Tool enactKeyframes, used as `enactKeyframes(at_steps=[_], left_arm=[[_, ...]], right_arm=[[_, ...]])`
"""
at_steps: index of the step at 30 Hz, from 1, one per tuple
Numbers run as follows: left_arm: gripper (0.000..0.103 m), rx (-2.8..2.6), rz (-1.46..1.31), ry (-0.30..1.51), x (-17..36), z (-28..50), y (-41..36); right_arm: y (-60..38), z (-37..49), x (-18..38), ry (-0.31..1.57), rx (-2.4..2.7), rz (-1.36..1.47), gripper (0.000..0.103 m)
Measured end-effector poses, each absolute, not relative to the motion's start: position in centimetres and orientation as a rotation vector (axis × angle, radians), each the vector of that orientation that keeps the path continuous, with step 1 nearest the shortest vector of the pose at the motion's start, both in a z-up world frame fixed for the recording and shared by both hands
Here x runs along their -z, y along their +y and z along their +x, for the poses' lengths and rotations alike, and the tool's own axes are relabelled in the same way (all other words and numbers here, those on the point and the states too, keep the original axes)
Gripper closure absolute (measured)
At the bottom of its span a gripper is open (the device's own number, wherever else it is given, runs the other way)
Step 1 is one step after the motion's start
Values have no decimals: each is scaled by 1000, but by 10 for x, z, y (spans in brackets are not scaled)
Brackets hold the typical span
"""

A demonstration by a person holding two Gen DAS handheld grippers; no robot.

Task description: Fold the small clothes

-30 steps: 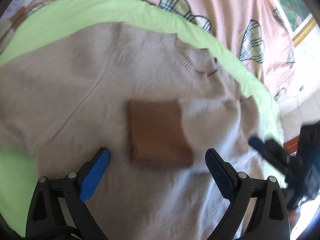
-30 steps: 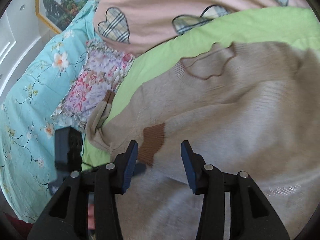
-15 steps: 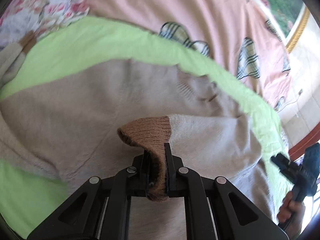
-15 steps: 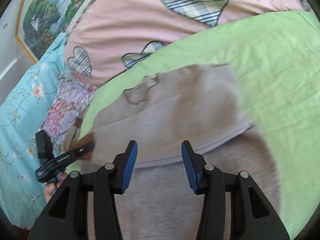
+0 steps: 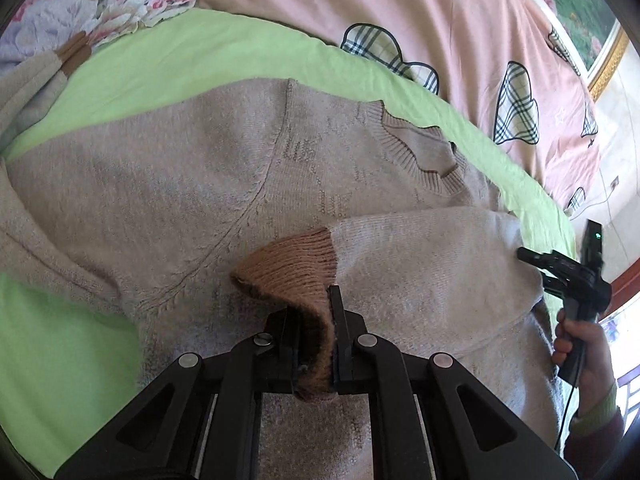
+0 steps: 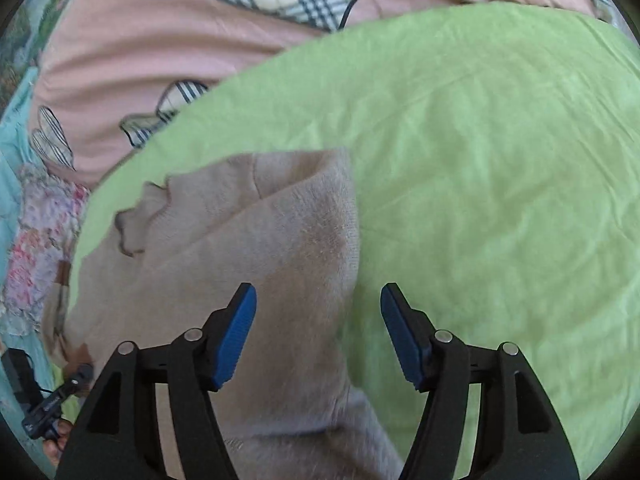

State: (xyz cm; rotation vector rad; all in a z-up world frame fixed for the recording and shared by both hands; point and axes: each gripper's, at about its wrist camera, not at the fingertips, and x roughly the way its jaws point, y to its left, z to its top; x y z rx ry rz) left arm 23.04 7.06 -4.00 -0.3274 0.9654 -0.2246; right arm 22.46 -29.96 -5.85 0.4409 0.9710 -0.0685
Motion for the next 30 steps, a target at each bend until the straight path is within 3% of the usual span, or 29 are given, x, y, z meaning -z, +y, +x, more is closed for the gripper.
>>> enactKeyframes(at_steps=[1, 2, 3, 7, 13, 16, 18, 20, 24, 30], left_arm=[[94, 221, -317, 964, 39, 232, 69], [94, 221, -311, 963, 37, 233, 66], [94, 224, -300, 952, 32, 234, 64], [94, 241, -275, 903, 20, 235, 55], [91, 216, -301, 962, 41, 238, 61], [85, 210, -283, 954, 36, 230, 66], [83, 203, -265, 948, 32, 223, 71], [83, 178, -244, 937, 26, 215, 78], [80, 139, -233, 916, 15, 202, 97], [61, 22, -205, 888, -2, 197, 135]], right_arm=[[-298, 229, 62, 977, 62, 421, 39], [-296, 230, 63, 976, 57, 405, 72], [-297, 230, 60, 972, 49, 409, 94], [-301, 217, 32, 854, 99, 349, 95], [-301, 226, 57, 937, 121, 331, 94], [-301, 216, 52, 918, 156, 355, 79], [-298, 202, 40, 879, 150, 370, 62], [-289, 183, 27, 834, 109, 393, 56], [-261, 149, 21, 819, 21, 433, 49], [-213, 123, 44, 903, -86, 465, 47]])
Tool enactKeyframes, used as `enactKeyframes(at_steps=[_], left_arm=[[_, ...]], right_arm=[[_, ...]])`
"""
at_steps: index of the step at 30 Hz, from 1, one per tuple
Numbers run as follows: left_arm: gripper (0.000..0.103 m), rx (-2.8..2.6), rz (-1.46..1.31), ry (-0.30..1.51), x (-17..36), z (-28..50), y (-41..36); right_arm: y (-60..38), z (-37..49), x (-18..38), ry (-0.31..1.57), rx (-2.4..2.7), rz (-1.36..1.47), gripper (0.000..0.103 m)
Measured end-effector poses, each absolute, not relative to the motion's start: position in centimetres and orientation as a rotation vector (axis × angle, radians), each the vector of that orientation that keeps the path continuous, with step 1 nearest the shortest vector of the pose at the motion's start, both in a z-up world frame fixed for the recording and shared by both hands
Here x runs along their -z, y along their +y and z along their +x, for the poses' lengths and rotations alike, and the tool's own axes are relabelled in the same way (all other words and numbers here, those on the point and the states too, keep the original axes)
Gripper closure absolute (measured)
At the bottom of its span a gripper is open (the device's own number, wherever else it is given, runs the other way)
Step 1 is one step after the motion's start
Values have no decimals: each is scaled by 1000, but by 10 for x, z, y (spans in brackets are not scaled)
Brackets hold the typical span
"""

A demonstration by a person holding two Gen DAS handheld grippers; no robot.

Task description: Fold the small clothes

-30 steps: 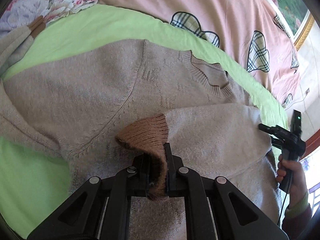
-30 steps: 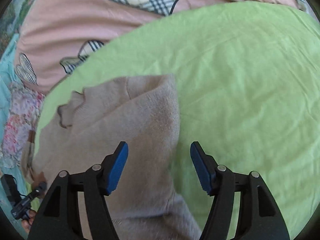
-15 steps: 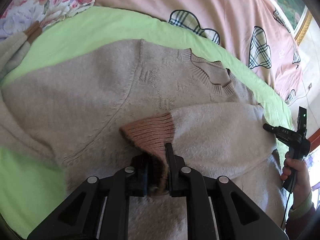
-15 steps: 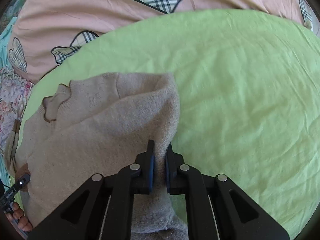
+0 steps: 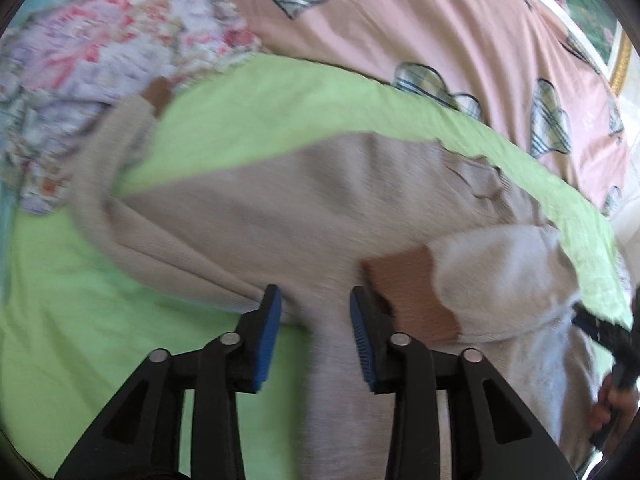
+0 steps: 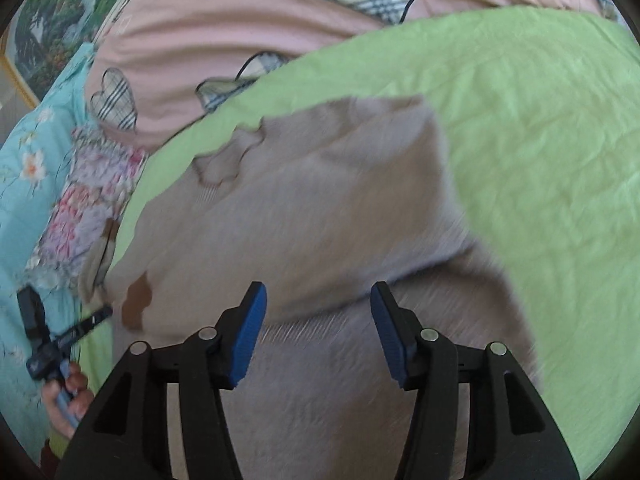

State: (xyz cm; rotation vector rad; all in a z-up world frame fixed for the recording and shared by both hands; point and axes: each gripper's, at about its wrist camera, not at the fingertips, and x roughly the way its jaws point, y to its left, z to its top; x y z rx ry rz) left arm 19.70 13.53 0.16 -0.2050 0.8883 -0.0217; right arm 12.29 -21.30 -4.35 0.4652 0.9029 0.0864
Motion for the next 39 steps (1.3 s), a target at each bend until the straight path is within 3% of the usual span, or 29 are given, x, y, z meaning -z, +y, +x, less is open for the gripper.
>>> enactKeyframes(at_steps=[6, 9, 11, 20, 21, 22, 23, 25, 31, 39], left_arm=[[48, -99, -235, 838, -24, 197, 184], [32, -199, -205, 815, -35, 206, 208], [13, -279, -171, 816, -39, 217, 223], [13, -373, -77, 940, -20, 314, 271], [15, -370, -80, 969, -12, 323, 275], [25, -362, -89, 996, -5, 331, 279], [55, -359, -95, 1011, 0, 334, 281], [92, -321, -144, 1047, 8, 340, 288], [94, -203, -178, 904, -24, 304, 250], [94, 98, -147, 778, -59, 246, 100]], right_arm=[[-186, 110, 64, 962, -141, 477, 45], [-178, 106, 66, 973, -154, 472, 41], [-174, 105, 64, 975, -162, 464, 38], [-168, 100, 60, 973, -178, 474, 35], [-168, 99, 60, 975, -177, 475, 35], [-168, 99, 60, 978, -177, 475, 35], [-168, 99, 61, 980, -176, 475, 35], [-169, 98, 61, 981, -173, 475, 35], [-171, 96, 60, 971, -172, 482, 35], [-177, 85, 57, 942, -169, 522, 35]])
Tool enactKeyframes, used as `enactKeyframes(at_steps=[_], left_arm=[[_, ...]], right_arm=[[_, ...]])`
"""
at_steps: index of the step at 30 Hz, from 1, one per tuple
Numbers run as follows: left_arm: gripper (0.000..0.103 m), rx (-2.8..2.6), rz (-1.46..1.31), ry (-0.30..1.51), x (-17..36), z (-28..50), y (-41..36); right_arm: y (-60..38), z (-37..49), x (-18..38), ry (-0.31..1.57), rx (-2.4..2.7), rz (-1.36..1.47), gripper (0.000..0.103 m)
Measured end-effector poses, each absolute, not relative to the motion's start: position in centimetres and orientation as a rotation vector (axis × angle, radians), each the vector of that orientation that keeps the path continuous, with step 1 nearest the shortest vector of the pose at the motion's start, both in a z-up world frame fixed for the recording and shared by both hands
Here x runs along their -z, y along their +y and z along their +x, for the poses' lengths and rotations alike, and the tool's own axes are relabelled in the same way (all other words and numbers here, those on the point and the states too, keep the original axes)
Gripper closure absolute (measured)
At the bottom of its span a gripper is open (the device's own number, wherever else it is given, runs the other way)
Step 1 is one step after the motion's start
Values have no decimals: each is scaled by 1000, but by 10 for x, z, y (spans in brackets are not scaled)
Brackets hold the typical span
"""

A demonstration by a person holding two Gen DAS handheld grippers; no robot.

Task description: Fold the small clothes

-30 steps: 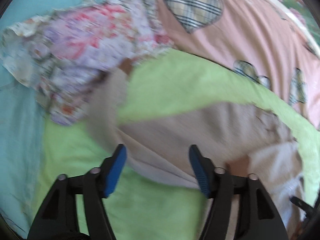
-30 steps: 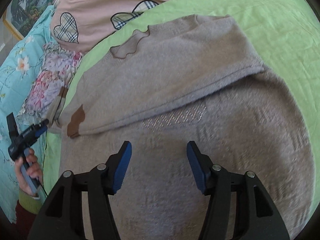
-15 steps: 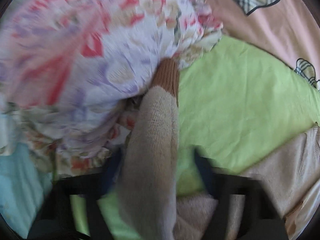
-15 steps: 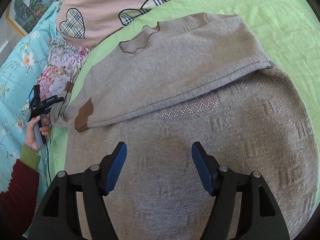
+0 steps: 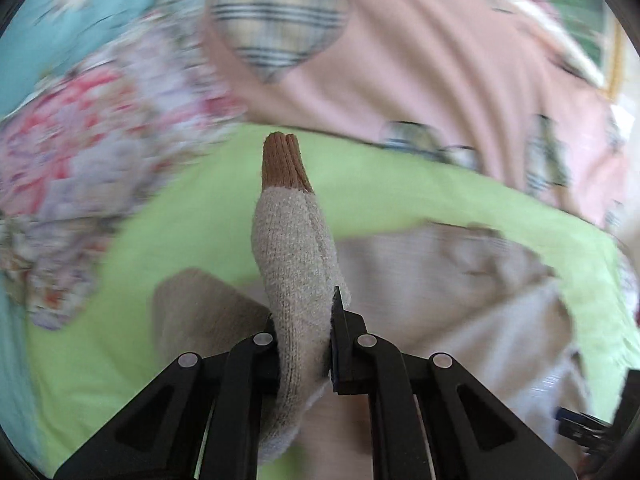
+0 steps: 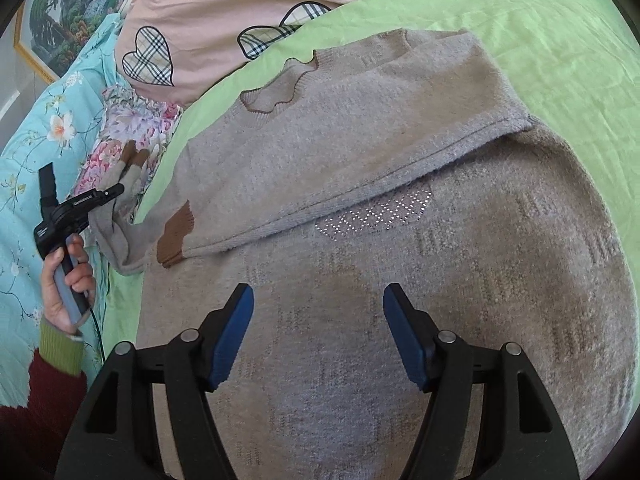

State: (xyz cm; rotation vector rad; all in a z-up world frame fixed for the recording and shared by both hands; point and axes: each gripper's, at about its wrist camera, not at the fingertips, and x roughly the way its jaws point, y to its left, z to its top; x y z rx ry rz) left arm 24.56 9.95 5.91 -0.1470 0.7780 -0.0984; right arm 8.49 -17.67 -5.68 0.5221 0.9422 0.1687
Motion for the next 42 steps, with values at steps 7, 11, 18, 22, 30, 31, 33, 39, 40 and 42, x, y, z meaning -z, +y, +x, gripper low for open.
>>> enactKeyframes(at_steps=[7, 11, 18, 22, 30, 31, 33, 39, 40, 42], left_arm=[[94, 306, -40, 745, -51, 220, -34], [93, 362, 36, 757, -27, 220, -85], [72, 441, 76, 861, 11, 224, -112], [43, 430, 93, 840, 7, 202, -97], [30, 348, 111, 810, -8, 159, -28], [30, 313, 105, 812, -8, 155, -14], [30, 227, 79, 822, -3, 149, 19], [30, 29, -10, 911, 27, 163, 97], [30, 19, -22, 927, 33, 169, 103], [30, 0, -17, 948, 40, 180, 105]], right_arm=[[-205, 66, 49, 896, -101, 552, 35], [-223, 58, 48, 881, -59, 588, 35], [-233, 56, 47, 870, -50, 615, 35], [-230, 65, 45, 867, -71, 611, 35], [-214, 113, 38, 850, -143, 607, 35], [-214, 121, 35, 841, -154, 608, 35], [-212, 137, 30, 824, -172, 615, 35], [-211, 205, 38, 835, -219, 667, 35], [-210, 217, 43, 848, -225, 684, 35], [-208, 234, 53, 871, -252, 720, 38]])
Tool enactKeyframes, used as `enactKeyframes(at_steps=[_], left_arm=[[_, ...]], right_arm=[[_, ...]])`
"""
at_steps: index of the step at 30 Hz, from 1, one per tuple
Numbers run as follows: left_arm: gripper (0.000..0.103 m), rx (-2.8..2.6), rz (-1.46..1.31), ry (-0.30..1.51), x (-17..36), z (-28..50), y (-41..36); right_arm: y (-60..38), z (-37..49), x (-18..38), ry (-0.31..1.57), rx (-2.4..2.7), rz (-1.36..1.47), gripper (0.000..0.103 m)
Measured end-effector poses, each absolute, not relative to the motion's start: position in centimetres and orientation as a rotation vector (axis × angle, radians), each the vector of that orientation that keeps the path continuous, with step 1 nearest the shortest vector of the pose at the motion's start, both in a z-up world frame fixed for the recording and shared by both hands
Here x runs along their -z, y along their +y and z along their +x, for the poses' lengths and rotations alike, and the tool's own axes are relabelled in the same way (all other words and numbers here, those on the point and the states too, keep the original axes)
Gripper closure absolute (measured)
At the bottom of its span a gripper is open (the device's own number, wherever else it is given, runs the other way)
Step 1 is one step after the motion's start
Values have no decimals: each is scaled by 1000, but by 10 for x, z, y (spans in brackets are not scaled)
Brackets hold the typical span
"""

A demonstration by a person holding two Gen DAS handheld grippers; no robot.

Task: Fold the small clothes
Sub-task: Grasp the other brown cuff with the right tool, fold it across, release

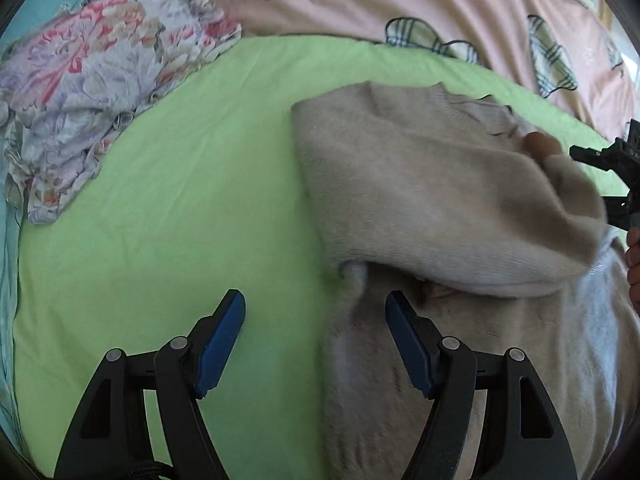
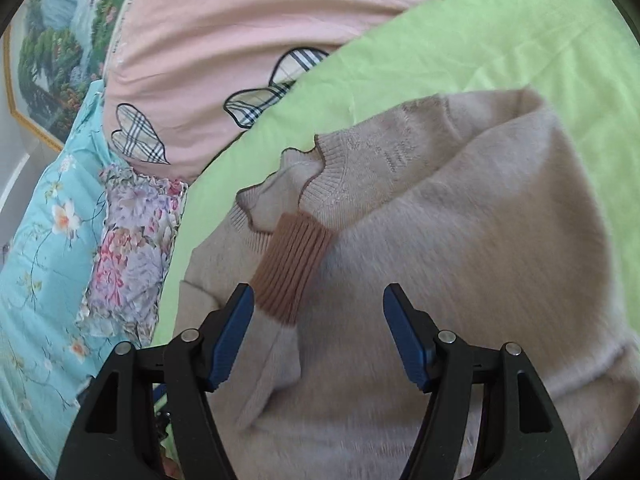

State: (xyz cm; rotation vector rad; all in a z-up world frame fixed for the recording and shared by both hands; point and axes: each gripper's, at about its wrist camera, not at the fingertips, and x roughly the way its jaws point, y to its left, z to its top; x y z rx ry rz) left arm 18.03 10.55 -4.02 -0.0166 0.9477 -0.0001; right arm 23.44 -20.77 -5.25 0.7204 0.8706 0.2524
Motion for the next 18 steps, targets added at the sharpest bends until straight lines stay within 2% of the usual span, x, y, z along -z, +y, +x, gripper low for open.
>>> enactKeyframes(at_steps=[1, 2, 3, 4, 7, 10, 13, 18], left_arm=[[30, -8, -13, 948, 42, 185, 105], [30, -16, -11, 947, 44, 189, 104], [30, -29, -13, 947, 45, 196, 103], [30, -42, -15, 946, 46, 201, 102], [36, -117, -12, 933, 45, 210, 100], [36, -191, -39, 920, 43, 210, 102], [36, -221, -97, 908, 43, 203, 104], [36, -259, -56, 910, 44, 197, 94]], right_arm=[[-206, 242, 57, 880, -274, 739, 41], [-202, 249, 61, 889, -302, 756, 57], [-201, 252, 62, 893, -307, 757, 84], [-199, 253, 60, 899, -285, 740, 94], [-200, 238, 32, 790, -281, 708, 93], [-218, 199, -14, 585, -260, 685, 94], [-251, 166, -20, 469, -213, 750, 94], [-270, 150, 40, 634, -142, 805, 94]])
